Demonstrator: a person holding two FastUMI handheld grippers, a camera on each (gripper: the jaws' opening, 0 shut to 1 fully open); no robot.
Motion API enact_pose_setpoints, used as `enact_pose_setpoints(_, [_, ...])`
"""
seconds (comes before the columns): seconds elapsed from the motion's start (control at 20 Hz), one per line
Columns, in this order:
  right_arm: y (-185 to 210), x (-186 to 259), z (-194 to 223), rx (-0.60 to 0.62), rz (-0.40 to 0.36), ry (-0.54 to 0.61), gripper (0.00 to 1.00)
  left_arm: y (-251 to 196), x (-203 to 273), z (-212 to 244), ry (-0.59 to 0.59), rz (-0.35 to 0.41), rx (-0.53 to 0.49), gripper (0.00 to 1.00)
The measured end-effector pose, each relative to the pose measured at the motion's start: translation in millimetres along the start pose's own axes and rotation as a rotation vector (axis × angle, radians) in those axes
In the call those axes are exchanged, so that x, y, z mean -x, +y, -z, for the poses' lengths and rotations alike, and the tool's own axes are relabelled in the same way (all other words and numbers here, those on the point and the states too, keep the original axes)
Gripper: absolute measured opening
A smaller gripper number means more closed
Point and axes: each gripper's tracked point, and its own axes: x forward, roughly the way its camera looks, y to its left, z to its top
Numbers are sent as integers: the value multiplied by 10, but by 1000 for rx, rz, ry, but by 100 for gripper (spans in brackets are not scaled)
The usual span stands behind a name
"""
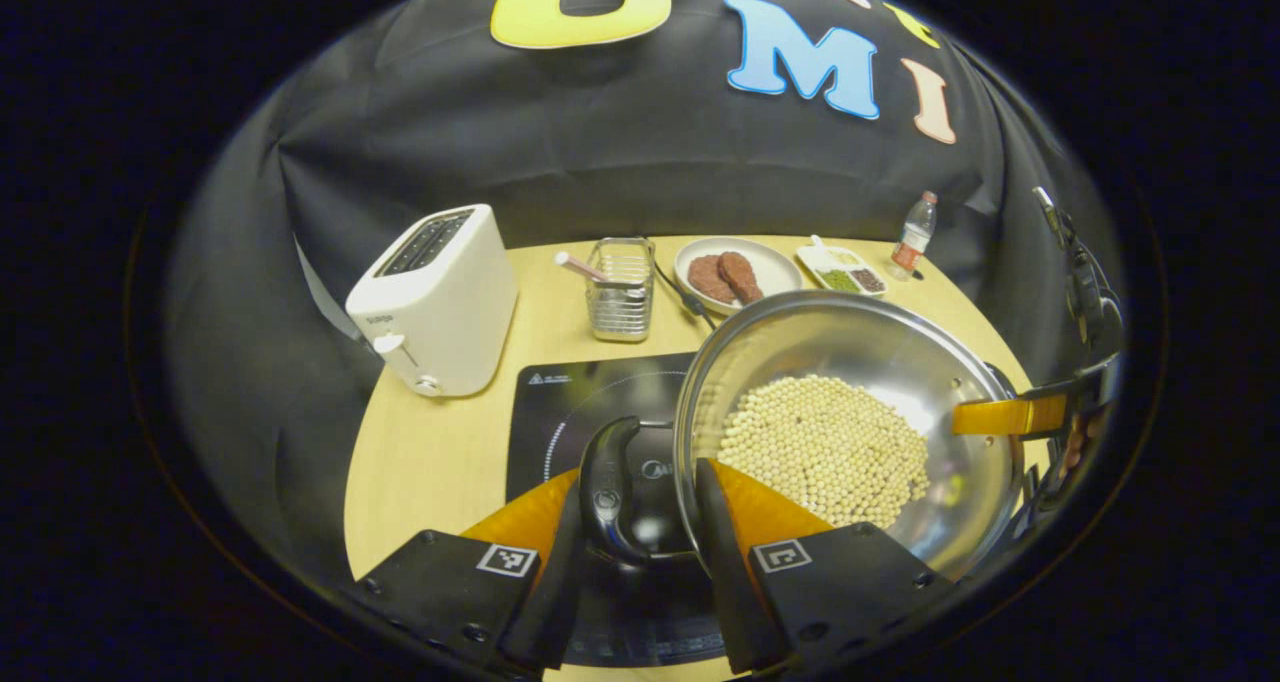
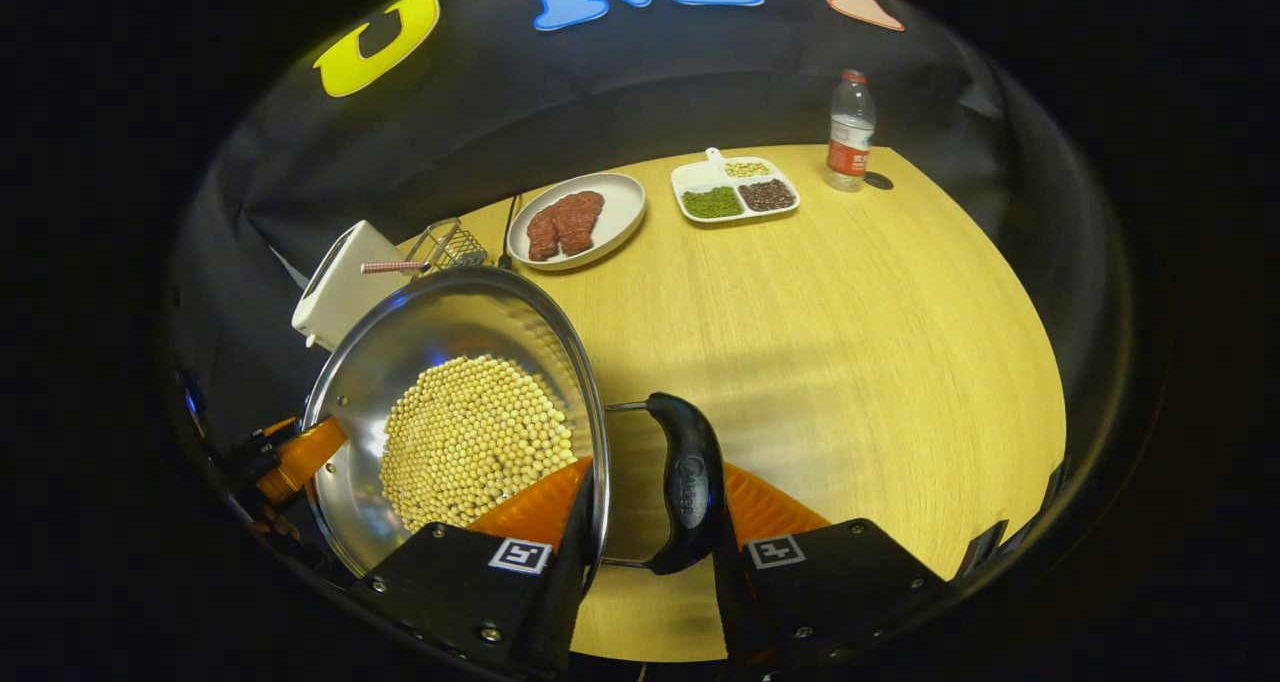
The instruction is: First push the handle of the pot to place it horizontally, then grasp the pot with both hands and set it on the induction cooktop.
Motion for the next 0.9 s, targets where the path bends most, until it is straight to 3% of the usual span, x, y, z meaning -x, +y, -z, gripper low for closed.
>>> enact_pose_setpoints(0.2, [253,-87,-34,17,-8,5,56,273,-25,8,6,-9,11,67])
enact_pose_setpoints(0.25, [315,-112,-43,18,-12,8,56,331,-34,-10,5,-12,11,60])
enact_pose_setpoints(0.35, [405,-174,-32,20,-16,22,56,447,-58,-6,8,-18,10,64])
enact_pose_setpoints(0.9, [707,-415,-28,19,-8,46,57,832,-274,2,10,-20,20,61])
